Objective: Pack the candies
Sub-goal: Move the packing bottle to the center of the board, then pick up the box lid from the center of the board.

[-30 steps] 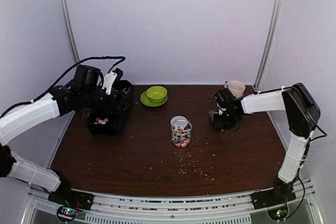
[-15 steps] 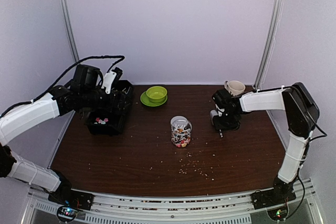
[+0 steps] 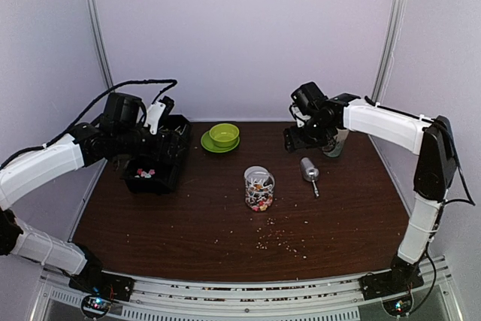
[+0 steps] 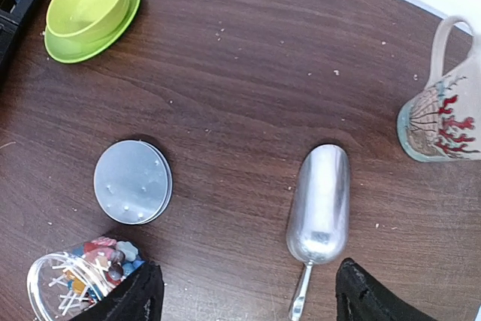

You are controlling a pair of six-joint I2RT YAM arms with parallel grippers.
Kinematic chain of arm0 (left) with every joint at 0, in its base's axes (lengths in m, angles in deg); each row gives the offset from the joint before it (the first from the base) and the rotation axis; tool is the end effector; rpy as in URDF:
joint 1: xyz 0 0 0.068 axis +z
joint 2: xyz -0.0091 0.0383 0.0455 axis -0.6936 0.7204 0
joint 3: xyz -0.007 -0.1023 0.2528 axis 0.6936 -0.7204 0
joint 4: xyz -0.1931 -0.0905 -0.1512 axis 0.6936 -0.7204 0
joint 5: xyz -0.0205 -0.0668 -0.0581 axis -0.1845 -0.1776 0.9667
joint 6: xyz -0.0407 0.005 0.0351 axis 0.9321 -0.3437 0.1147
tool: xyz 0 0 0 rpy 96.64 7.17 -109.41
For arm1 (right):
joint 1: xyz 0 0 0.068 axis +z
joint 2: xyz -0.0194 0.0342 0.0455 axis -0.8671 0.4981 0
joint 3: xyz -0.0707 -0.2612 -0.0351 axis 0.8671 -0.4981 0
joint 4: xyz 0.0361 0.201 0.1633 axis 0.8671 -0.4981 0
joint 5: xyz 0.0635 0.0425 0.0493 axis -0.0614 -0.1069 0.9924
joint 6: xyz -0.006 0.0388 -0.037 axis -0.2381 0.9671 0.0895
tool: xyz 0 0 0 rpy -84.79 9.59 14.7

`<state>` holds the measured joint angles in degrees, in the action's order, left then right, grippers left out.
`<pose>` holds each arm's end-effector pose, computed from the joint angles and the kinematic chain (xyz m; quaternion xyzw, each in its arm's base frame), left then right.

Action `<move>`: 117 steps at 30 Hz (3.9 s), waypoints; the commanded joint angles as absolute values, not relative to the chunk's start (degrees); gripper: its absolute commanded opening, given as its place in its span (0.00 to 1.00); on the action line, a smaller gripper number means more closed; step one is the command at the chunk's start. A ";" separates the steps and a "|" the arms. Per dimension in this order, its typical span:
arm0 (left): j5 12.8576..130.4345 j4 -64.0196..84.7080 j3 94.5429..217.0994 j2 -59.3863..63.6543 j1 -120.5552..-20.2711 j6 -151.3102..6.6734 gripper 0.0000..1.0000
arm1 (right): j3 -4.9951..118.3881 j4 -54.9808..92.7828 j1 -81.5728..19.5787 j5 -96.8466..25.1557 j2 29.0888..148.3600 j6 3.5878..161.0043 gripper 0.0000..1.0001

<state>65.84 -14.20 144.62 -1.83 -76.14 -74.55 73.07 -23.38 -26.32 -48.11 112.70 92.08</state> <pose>0.2357 -0.1506 0.3186 0.1843 0.8588 -0.1871 0.4399 0.3358 0.2214 0.2808 -0.1312 0.9464 0.0897 0.2813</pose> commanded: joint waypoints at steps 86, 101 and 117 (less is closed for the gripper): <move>65.47 -12.58 144.53 -1.11 -74.93 -74.50 0.98 | 98.38 -27.85 -18.98 -42.20 145.58 99.56 0.92; 65.36 -12.67 144.48 -1.62 -74.88 -74.45 0.98 | 103.62 -32.41 -18.95 -41.46 148.19 99.15 0.92; 65.43 -12.63 144.59 -1.31 -74.90 -74.49 0.98 | 106.93 -35.86 -18.73 -40.65 150.02 97.49 0.94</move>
<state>65.10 -14.22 144.38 -1.48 -75.35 -74.55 104.72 -34.04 -18.98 -40.74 148.61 98.16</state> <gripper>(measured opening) 0.978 0.934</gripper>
